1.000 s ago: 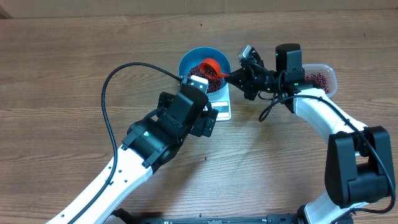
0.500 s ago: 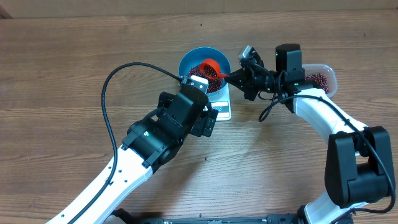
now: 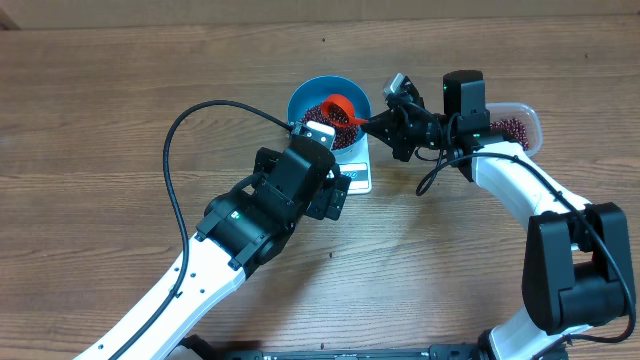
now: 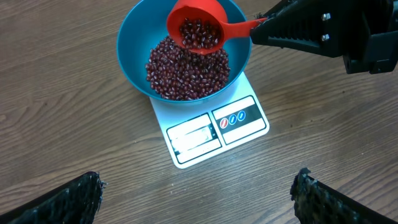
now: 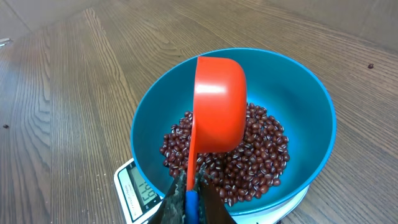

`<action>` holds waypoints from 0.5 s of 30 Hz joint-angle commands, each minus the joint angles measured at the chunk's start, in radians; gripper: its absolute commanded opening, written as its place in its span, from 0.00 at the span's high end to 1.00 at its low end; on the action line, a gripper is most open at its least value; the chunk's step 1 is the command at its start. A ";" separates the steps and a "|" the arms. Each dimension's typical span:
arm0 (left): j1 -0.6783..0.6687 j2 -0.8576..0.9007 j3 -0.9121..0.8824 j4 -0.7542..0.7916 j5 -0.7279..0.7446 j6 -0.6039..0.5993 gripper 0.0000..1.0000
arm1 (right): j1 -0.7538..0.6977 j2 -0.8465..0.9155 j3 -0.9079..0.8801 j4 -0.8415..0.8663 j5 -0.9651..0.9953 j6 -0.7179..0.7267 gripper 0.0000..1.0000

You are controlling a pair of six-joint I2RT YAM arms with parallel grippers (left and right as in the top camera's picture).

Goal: Scoop item into bowl and weigh 150g on scale
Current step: 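Tip the scoop over the teal bowl to pour the beans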

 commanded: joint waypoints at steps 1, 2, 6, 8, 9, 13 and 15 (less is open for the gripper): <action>0.000 -0.008 -0.003 0.003 -0.010 -0.006 0.00 | 0.002 -0.002 0.003 0.006 0.000 -0.006 0.96; 0.000 -0.008 -0.003 0.003 -0.010 -0.006 0.01 | 0.002 -0.002 0.003 0.006 0.000 -0.013 0.96; 0.000 -0.008 -0.003 0.003 -0.010 -0.007 0.00 | 0.002 -0.002 0.003 0.011 0.000 -0.041 0.96; 0.000 -0.008 -0.003 0.003 -0.010 -0.006 0.00 | 0.002 -0.002 0.003 0.016 0.000 -0.042 0.96; 0.000 -0.008 -0.003 0.003 -0.010 -0.006 0.00 | 0.002 -0.002 0.003 0.015 0.000 -0.042 0.96; 0.000 -0.008 -0.003 0.003 -0.010 -0.007 0.00 | 0.002 -0.002 0.003 0.014 0.025 -0.042 0.96; 0.000 -0.008 -0.003 0.003 -0.010 -0.006 0.00 | 0.002 -0.002 0.003 0.017 0.058 -0.041 0.96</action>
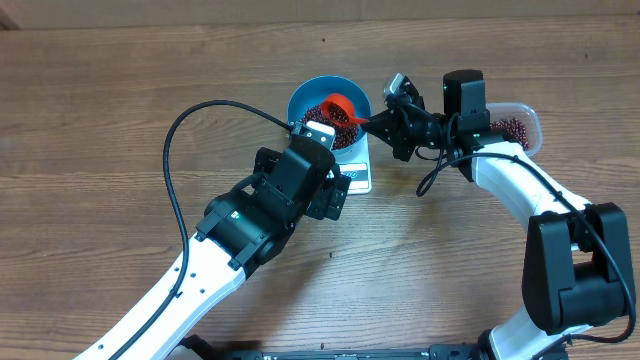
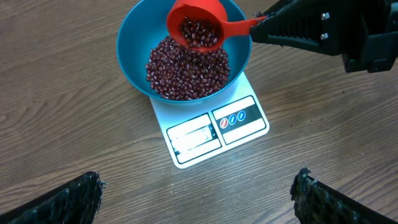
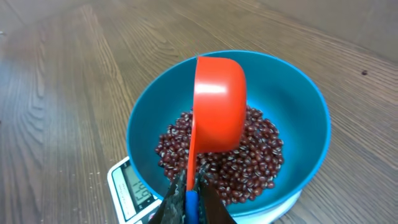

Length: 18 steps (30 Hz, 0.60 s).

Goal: Scoop item into bowl and weigh 150g on scale
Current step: 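Tip the scoop over the teal bowl to pour the beans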

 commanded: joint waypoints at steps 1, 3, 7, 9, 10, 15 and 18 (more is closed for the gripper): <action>0.000 -0.008 -0.003 0.003 -0.010 -0.006 0.00 | 0.002 -0.002 0.003 0.010 0.042 -0.010 0.96; 0.000 -0.008 -0.003 0.003 -0.010 -0.006 0.00 | 0.003 -0.002 0.003 0.003 0.040 -0.005 0.96; 0.000 -0.008 -0.003 0.003 -0.010 -0.006 0.00 | 0.003 -0.002 0.003 -0.011 0.040 -0.003 0.96; 0.000 -0.008 -0.003 0.003 -0.010 -0.006 0.00 | 0.003 -0.002 0.003 -0.011 0.040 -0.003 0.96; 0.000 -0.008 -0.003 0.003 -0.010 -0.007 0.00 | 0.003 -0.002 0.003 -0.011 0.040 -0.003 0.96; 0.000 -0.008 -0.003 0.003 -0.010 -0.007 0.00 | 0.003 -0.002 0.003 -0.016 -0.011 0.035 0.96; 0.000 -0.008 -0.003 0.003 -0.010 -0.006 0.01 | 0.003 -0.002 0.003 -0.017 -0.022 0.148 0.96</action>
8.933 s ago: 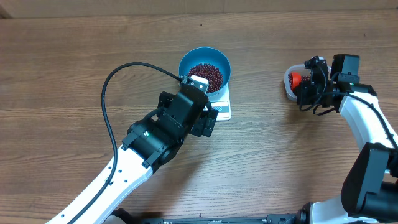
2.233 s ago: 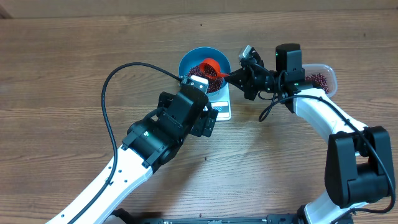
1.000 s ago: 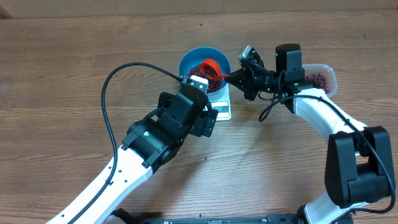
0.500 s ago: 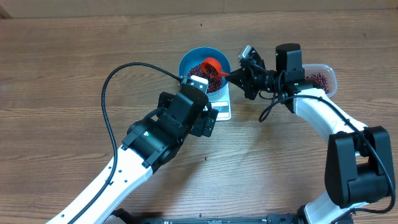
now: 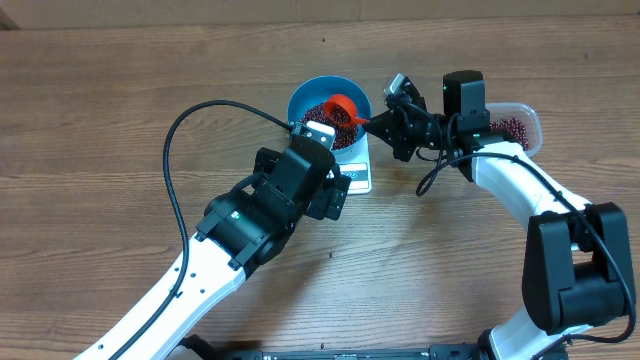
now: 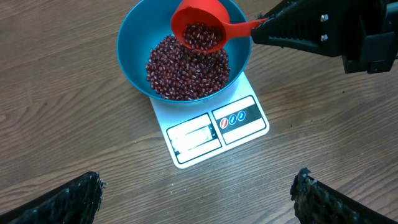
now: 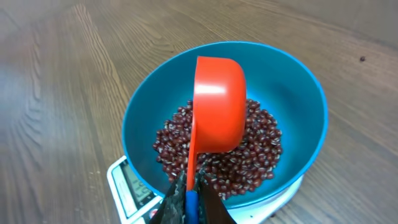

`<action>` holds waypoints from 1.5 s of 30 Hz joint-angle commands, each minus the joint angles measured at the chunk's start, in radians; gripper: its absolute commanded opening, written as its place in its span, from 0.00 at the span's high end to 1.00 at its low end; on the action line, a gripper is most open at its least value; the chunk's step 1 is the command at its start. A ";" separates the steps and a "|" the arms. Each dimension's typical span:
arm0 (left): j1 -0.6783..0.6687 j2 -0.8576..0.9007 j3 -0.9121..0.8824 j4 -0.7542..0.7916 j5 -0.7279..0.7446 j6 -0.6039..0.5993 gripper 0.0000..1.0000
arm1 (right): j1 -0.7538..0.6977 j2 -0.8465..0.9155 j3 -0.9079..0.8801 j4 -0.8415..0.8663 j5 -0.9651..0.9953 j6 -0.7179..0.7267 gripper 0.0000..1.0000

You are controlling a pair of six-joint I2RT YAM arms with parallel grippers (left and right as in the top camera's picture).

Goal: Scoop item into bowl and weigh 150g on scale
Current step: 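Tip the scoop over the teal bowl to pour the beans, then move the empty scoop back right over the bean tub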

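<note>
A blue bowl [image 6: 130, 43] of red beans [image 6: 180, 71] stands on a white scale [image 6: 211, 130] at the table's far middle. Over the bowl hangs a red scoop [image 6: 200, 26], tilted, with beans in its cup. My right gripper [image 7: 191, 196] is shut on the scoop's handle [image 7: 189, 168], right of the bowl [image 5: 300, 100]. The scoop [image 5: 342, 108] shows in the overhead view as well. My left gripper [image 6: 196, 196] hovers open and empty over bare wood, near side of the scale, with its fingers [image 6: 68, 199] far apart. The scale's readout is too small to read.
A clear tub of red beans [image 5: 515, 128] lies at the far right behind my right arm. A black cable [image 5: 175, 150] loops over the table left of my left arm.
The scoop has shifted slightly to the right over the bowl and the bean pile in its cup looks a little smaller. My left arm has not moved.
At the oldest moment my right gripper held the tilted scoop with beans over the bowl. It stayed there half a second later, barely shifted. Now it sits a touch further right, still over the bowl. My left gripper stayed open throughout.
</note>
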 commanded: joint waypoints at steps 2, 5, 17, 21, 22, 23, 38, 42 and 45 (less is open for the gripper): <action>0.000 -0.008 -0.003 0.003 -0.010 -0.006 0.00 | 0.003 -0.002 0.003 0.001 -0.039 0.204 0.96; 0.000 -0.008 -0.003 0.003 -0.010 -0.007 0.00 | 0.003 -0.002 0.003 0.000 -0.039 0.304 0.96; 0.000 -0.008 -0.003 0.003 -0.010 -0.006 0.01 | 0.003 -0.002 0.003 0.002 -0.039 0.302 0.96; 0.000 -0.008 -0.003 0.003 -0.010 -0.007 0.00 | 0.003 -0.002 0.003 0.002 -0.039 0.302 0.96; 0.000 -0.008 -0.003 0.003 -0.010 -0.006 0.00 | 0.003 -0.002 0.003 0.002 -0.039 0.303 0.96; 0.000 -0.008 -0.003 0.003 -0.010 -0.006 0.01 | 0.003 -0.002 0.003 0.002 -0.039 0.303 0.96; 0.000 -0.008 -0.003 0.003 -0.010 -0.006 0.00 | -0.032 -0.006 0.005 0.035 -0.195 0.464 0.96; 0.000 -0.008 -0.003 0.003 -0.010 -0.007 0.00 | -0.073 -0.006 0.005 0.035 -0.259 0.466 0.96; 0.000 -0.008 -0.003 0.003 -0.010 -0.006 0.00 | -0.109 -0.006 0.005 0.035 -0.307 0.520 0.96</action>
